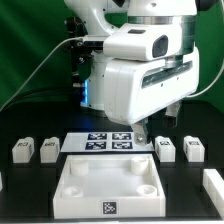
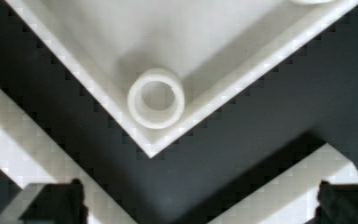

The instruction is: Assemble one leg

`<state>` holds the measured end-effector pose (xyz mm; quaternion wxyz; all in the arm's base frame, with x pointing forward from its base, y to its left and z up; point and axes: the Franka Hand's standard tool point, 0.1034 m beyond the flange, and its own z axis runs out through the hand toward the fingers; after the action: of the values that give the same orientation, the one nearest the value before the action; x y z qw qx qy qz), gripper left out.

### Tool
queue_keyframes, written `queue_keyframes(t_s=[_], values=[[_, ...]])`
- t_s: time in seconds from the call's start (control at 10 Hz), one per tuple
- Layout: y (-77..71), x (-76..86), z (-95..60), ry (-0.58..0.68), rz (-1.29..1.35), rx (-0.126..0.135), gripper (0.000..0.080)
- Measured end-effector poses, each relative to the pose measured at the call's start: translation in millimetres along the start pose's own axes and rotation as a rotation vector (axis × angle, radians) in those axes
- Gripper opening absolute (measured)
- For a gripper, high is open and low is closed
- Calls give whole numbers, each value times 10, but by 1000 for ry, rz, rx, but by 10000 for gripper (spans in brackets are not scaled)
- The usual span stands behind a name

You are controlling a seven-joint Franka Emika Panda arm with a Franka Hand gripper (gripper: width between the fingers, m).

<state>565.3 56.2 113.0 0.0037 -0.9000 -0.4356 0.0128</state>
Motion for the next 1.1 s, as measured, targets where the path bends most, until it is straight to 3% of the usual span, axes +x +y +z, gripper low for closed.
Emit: queue_keyframes(t_s=[1.1], values=[[-8,-38,8,-2,-112,1,650]])
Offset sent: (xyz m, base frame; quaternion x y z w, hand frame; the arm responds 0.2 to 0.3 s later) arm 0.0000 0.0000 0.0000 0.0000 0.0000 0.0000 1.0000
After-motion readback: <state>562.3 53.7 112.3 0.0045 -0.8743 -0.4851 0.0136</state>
